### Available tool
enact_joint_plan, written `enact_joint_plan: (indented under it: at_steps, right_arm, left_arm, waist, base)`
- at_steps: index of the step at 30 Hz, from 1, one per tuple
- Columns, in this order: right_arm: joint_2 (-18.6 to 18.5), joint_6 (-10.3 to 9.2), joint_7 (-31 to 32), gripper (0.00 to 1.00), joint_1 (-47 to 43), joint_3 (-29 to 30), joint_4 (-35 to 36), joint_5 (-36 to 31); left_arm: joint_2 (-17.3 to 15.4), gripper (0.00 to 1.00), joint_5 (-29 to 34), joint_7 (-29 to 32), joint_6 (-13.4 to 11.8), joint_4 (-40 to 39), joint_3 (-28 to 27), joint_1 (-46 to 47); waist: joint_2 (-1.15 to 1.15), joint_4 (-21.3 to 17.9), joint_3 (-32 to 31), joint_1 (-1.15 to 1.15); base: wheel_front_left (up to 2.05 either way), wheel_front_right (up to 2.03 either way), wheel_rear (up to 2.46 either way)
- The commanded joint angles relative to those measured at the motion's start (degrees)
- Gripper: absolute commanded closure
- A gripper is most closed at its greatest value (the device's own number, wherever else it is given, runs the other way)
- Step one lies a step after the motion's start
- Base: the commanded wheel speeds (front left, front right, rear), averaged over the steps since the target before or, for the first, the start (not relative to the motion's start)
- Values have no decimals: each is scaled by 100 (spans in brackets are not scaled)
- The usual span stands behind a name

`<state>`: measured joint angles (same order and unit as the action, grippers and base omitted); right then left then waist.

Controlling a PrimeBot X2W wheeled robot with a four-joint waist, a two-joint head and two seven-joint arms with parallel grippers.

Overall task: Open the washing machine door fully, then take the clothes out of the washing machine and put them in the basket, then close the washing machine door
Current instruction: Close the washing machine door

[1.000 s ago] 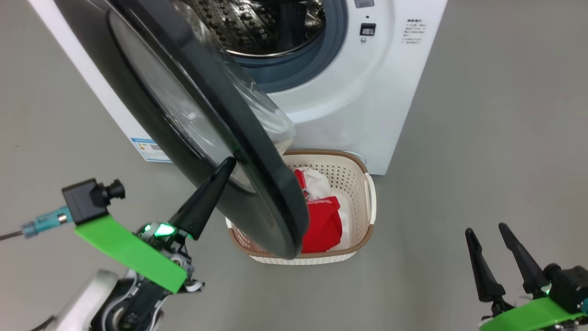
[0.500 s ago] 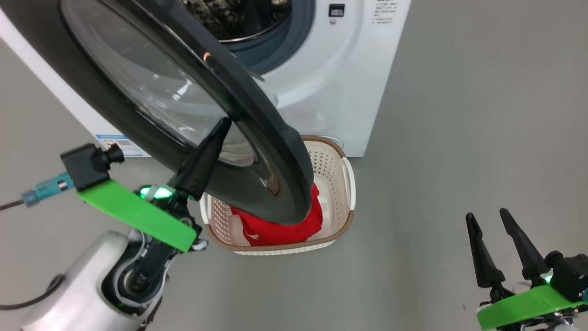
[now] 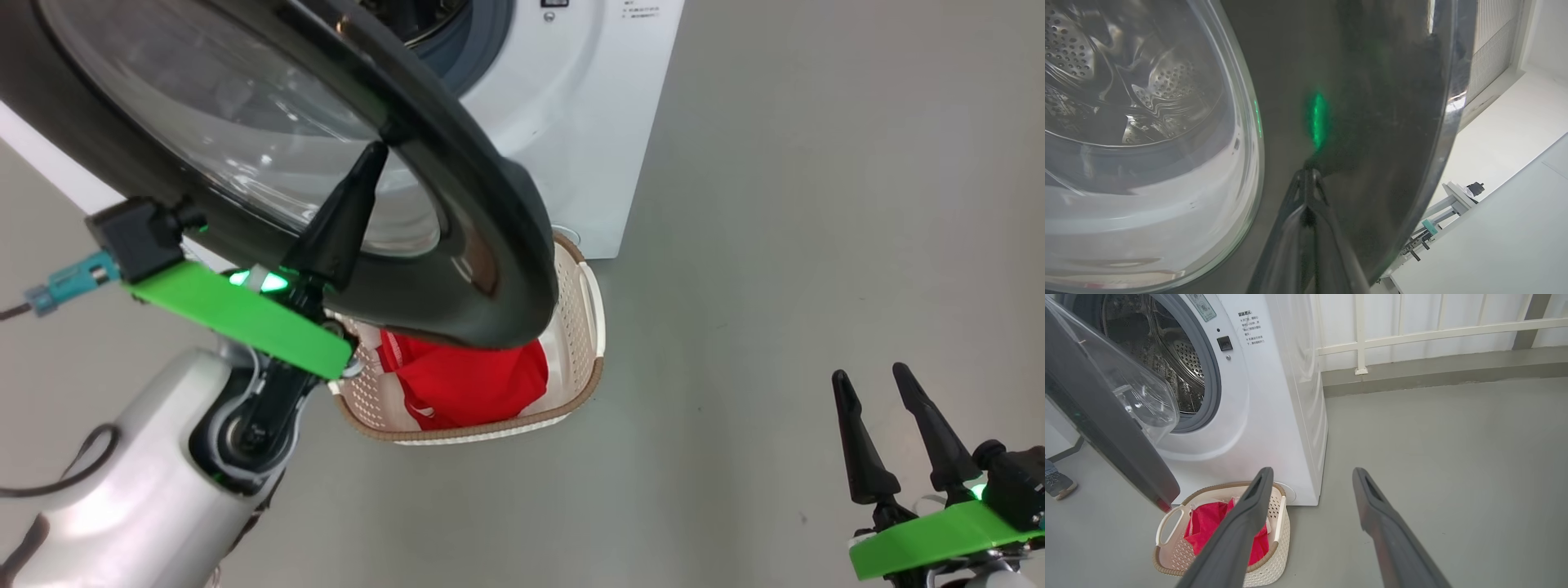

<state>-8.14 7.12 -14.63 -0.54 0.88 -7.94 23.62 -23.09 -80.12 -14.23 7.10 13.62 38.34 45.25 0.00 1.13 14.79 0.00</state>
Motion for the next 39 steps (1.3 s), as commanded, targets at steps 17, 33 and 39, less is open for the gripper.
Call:
enact_joint_plan:
  at_steps: [17,33,39]
  right_arm:
    - [55,36,-37,0,364,-128,155,-42]
    - [156,36,-37,0,524,-100,166,-33]
    - [191,36,-37,0,556,-100,165,-30]
  left_arm:
    - [292,100,694,-75,39,575,-585,998]
    - [421,100,1141,-76,39,1106,-886,1517]
    - [414,100,1231,-76,39,1237,-976,1636]
  waist:
    - [0,-405,279,0]
    - [0,-727,524,0]
    - [0,-830,575,0]
  base:
    - [0,0,0]
    - [0,0,0]
    - [0,0,0]
